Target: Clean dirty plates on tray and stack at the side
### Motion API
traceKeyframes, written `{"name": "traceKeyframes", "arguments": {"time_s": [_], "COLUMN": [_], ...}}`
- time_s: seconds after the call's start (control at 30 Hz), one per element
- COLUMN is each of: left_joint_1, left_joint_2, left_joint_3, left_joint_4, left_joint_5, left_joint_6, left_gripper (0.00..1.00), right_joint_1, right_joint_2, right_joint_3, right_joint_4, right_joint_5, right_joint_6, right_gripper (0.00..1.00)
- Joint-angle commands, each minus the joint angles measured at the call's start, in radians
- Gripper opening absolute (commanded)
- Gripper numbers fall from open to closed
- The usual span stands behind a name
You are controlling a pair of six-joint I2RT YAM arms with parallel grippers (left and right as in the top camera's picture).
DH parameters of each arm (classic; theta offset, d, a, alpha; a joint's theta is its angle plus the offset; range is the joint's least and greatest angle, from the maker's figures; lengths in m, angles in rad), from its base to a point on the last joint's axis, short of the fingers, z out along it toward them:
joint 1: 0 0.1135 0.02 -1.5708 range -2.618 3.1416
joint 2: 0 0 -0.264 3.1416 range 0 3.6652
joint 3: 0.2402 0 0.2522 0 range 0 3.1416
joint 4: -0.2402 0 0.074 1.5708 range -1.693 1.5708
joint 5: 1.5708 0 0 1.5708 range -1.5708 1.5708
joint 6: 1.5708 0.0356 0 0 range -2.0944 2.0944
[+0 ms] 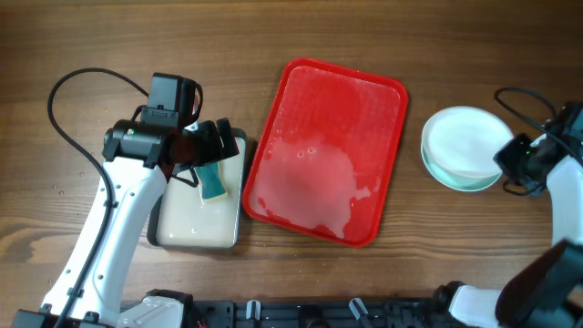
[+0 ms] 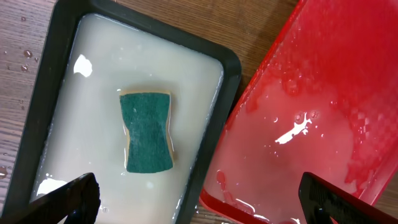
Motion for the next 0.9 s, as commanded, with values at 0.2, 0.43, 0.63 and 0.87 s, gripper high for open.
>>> {"name": "traceKeyframes", "arguments": {"time_s": [0.2, 0.43, 0.63, 0.87], "left_joint_1": [0.007, 0.007, 0.007, 0.007], "left_joint_2": [-0.005, -0.005, -0.005, -0.005], "left_joint_3": [0.014, 0.014, 0.014, 0.014], "left_joint_4": [0.000, 0.000, 0.000, 0.000], "left_joint_5": [0.014, 0.014, 0.014, 0.014], "left_joint_6": [0.008, 0.008, 0.008, 0.008], "left_gripper": [1.00, 1.00, 1.00, 1.00], "right_joint_1": [0.057, 0.359, 0.397, 0.481], "right_joint_2": [-0.235, -0.720, -0.901, -1.000], "right_joint_3": [0.057, 0.057, 0.057, -0.017], "right_joint_4": [-0.136, -0.238, -0.290, -0.122], "right_joint_5": [-0.576, -0.624, -0.524, -0.181], "right_joint_6": [-0.137, -0.066, 0.263, 0.092], "right_gripper": [0.57, 1.00, 1.00, 1.00]}}
